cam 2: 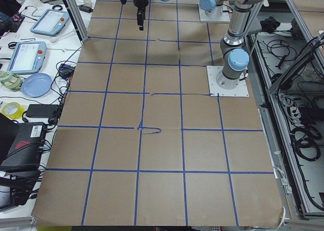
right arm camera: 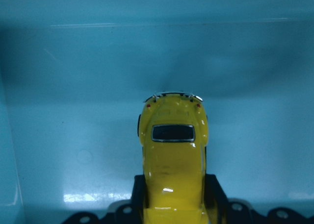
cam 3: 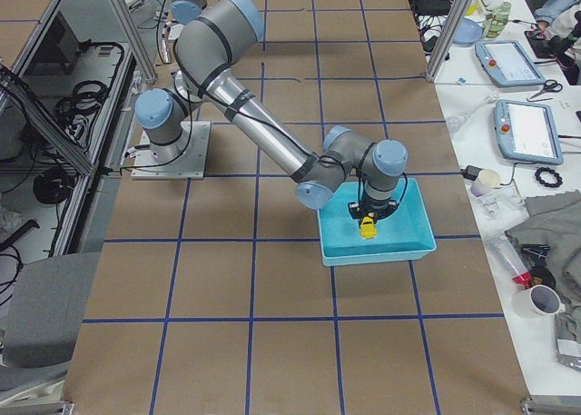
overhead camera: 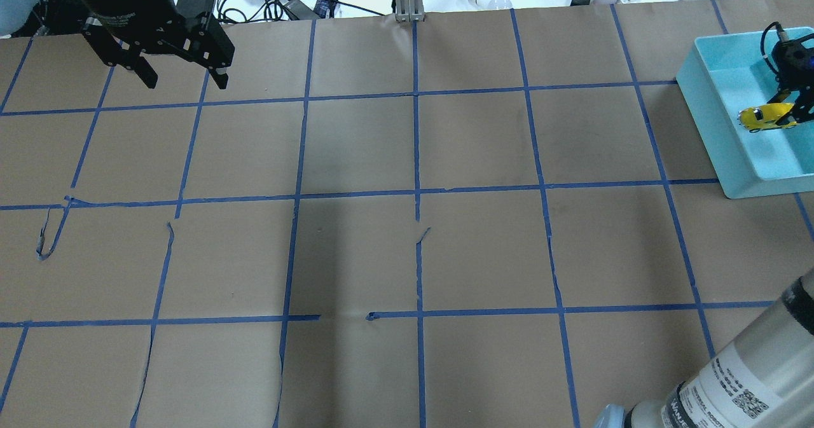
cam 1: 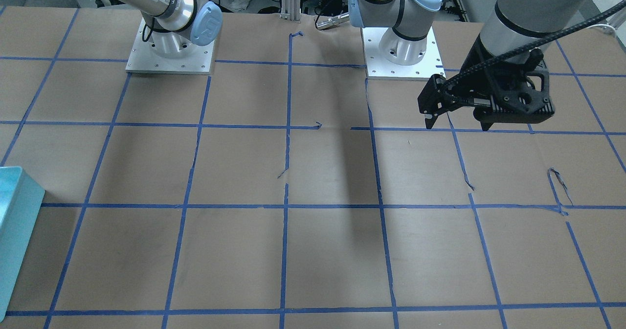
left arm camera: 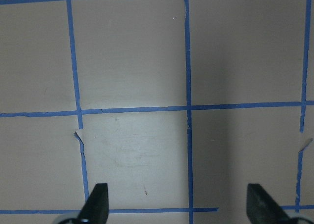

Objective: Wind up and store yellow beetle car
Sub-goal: 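Lower the car into the blue tray and open the right gripper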

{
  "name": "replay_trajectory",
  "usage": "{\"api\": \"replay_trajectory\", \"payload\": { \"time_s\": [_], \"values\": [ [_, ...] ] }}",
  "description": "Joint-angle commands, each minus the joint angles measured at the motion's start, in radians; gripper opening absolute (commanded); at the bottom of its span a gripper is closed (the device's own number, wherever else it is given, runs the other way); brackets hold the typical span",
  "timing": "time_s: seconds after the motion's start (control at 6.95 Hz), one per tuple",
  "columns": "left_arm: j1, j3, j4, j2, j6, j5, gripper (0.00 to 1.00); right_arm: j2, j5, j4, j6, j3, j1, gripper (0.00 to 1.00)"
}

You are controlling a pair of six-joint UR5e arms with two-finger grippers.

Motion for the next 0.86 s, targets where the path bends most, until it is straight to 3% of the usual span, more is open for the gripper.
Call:
{"api": "replay_trajectory", "payload": {
  "time_s": [0.0,0.29,0.43,0.58,0.72],
  "values": [
    [0.001,0.001,0.000,0.000,0.000,-0.001,1.00,0.013,-0.001,-0.006,-0.033,0.008,-0.001,0.00],
    [-0.001,0.001,0.000,0.008,0.010,-0.004,1.00,-0.002,-0.004,0.006,-0.017,0.026,-0.002,0.92],
    [-0.001,0.000,0.000,0.009,0.010,0.001,1.00,-0.052,-0.004,0.044,0.026,0.031,-0.002,0.98],
    [0.001,0.000,0.002,0.011,0.012,-0.001,1.00,-0.142,-0.001,0.125,0.143,0.081,0.008,1.00],
    [0.001,0.000,0.002,0.011,0.012,0.001,1.00,-0.256,-0.001,0.134,0.296,0.138,0.060,1.00]
  ]
}}
